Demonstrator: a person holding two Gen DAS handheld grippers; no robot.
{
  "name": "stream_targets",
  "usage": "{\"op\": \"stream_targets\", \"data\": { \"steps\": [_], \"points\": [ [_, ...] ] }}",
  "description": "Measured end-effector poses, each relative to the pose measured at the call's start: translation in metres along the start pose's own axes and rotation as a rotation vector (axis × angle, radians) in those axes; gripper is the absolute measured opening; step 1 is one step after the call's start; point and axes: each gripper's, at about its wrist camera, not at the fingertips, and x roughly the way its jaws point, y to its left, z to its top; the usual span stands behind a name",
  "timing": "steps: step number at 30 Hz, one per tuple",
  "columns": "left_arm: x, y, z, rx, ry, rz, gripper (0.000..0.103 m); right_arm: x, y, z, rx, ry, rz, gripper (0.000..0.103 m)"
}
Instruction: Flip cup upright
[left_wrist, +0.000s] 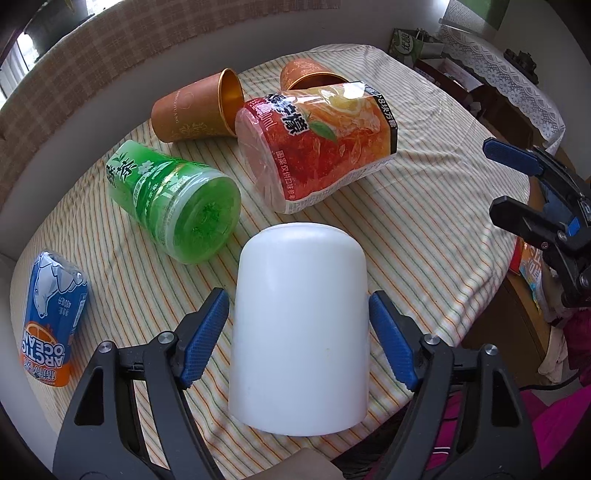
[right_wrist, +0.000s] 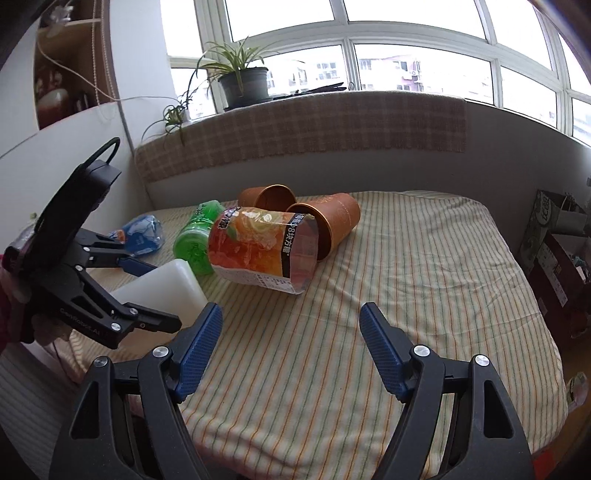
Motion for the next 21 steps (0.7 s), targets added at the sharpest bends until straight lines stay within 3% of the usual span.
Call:
{"op": "stream_targets", "data": {
  "steps": [4,8,11,16,21],
  "points": [
    [-0.028,0.014,-0.011,-0.063,-0.07,0.021,0.08,0.004,0.02,0.018,-0.229,0.007,0.103,0.076],
    [-0.062,0.031,-0.036,-0.159,-0.143,0.018,0.08,0.018,0.054,0.026,-0.556,0.084,0.174,0.076],
    [-0.082,0.033,-0.064,-0.208,-0.178,0.077,0.08,0.028,0.08,0.03,-0.735,0.146,0.283,0.076],
    [-0.092,0.033,-0.12,-0.33,-0.161,0.056,0.08,0.035,0.13,0.018,-1.079,0.224,0.41,0.076],
    [-0.088,0.026,-0.173,-0.479,-0.132,0.033,0.08,0.054,0.154,0.009,-1.283,0.289,0.425,0.076]
  ]
}}
